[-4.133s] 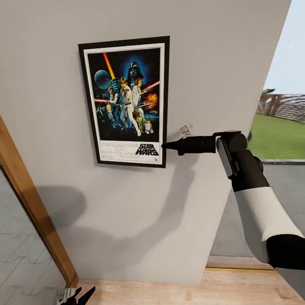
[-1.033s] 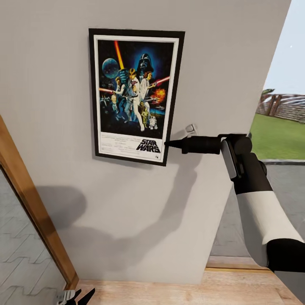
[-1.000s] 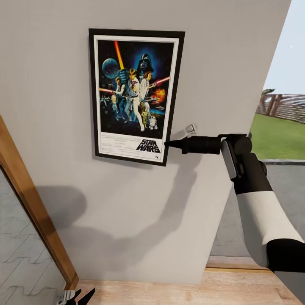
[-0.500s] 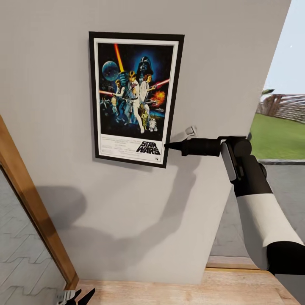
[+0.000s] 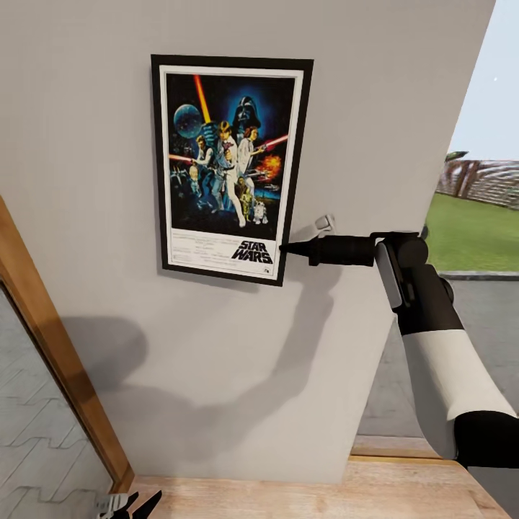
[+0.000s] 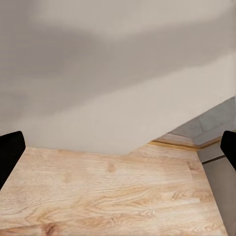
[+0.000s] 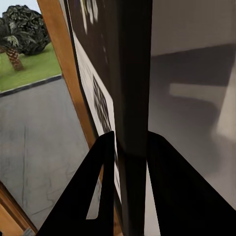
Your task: Pick up the poster from the kitchen countertop and hang it on one of the wall nails in the kitchen.
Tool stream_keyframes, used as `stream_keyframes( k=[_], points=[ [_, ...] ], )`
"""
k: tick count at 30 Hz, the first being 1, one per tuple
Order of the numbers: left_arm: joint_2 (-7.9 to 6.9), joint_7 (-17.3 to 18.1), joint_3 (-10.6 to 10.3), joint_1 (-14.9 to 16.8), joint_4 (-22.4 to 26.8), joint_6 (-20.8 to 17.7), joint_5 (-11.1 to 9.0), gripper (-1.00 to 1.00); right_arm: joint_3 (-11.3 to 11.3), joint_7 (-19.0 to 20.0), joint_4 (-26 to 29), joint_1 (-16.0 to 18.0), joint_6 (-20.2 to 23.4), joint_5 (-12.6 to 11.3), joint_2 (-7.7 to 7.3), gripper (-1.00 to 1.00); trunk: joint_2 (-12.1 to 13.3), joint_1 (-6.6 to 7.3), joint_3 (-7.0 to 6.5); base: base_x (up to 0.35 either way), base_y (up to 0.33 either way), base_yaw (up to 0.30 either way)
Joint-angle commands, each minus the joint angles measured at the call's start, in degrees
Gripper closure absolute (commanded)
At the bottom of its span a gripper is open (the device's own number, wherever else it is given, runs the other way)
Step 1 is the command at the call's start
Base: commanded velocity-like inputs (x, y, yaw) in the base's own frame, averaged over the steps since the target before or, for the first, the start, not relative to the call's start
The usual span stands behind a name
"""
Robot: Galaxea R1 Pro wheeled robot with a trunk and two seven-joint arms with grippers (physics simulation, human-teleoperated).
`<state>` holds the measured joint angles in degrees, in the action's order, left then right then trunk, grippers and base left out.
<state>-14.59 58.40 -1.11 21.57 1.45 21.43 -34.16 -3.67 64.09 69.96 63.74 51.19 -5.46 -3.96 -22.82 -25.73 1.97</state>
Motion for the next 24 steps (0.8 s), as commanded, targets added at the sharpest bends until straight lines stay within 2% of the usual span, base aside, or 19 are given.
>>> stream_keyframes(
  k=[1, 24],
  points=[
    [-0.03, 0.1, -0.1, 0.0, 0.0, 0.3, -0.1, -1.00, -0.1, -0.1, -1.6, 0.1, -0.7, 2.8, -0.08, 1.00, -0.1, -0.05, 0.14, 0.000, 0.019, 0.000],
    [-0.02, 0.1, -0.1, 0.0, -0.1, 0.3, -0.1, -1.00, -0.1, -0.1, -1.6, 0.1, -0.8, 2.8, -0.08, 1.00, -0.1, -0.05, 0.14, 0.000, 0.071, 0.000]
  ],
)
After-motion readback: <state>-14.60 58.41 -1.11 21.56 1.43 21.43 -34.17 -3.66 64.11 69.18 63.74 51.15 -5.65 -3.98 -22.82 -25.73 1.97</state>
